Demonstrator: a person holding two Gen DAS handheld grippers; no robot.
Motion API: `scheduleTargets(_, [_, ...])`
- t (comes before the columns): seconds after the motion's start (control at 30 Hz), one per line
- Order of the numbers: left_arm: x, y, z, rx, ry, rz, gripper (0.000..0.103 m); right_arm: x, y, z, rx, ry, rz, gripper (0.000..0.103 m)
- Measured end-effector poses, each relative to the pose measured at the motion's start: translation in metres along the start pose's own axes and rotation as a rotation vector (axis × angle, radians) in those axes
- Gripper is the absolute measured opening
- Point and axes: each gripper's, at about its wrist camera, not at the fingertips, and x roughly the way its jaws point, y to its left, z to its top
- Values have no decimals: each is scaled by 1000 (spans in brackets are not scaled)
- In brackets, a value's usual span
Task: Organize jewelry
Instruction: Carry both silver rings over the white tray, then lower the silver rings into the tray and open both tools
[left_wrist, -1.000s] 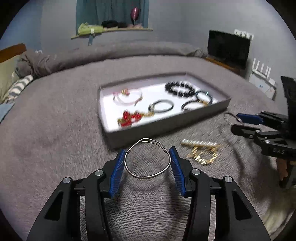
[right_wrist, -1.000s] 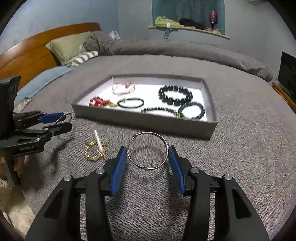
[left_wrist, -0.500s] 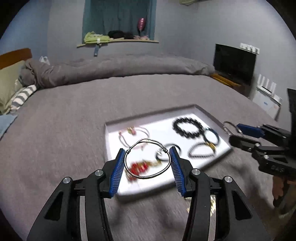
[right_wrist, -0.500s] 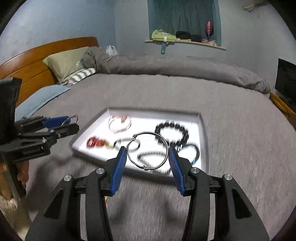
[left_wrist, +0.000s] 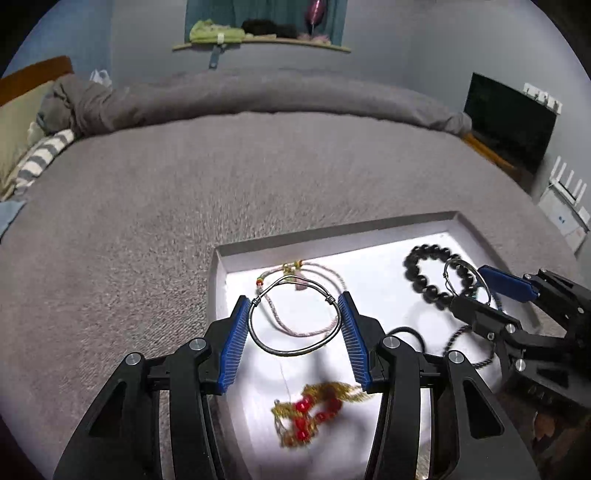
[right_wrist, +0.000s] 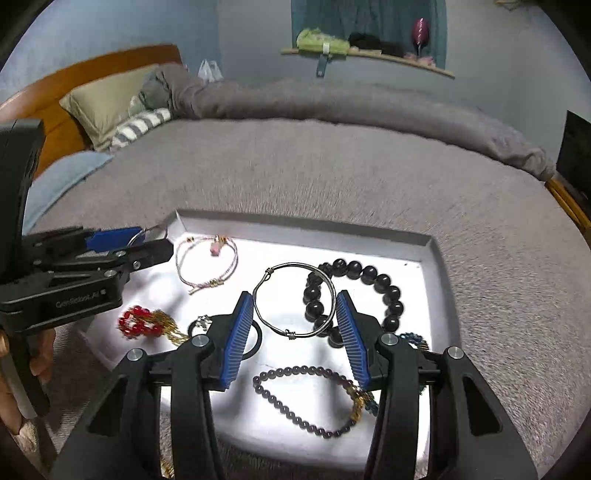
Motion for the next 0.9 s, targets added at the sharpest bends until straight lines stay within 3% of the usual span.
scheduleTargets(0.2, [22,2,-6,14,62,15,51,24,7,1,-42,73,-2,47])
scheduleTargets(0.47, [29,1,-10,22,84,17,51,38,13,-7,-73,125,5,47])
scheduleTargets(0.9, [35,-4,-13,22,109,5,51,36,17,-12,-96,124,-20,47])
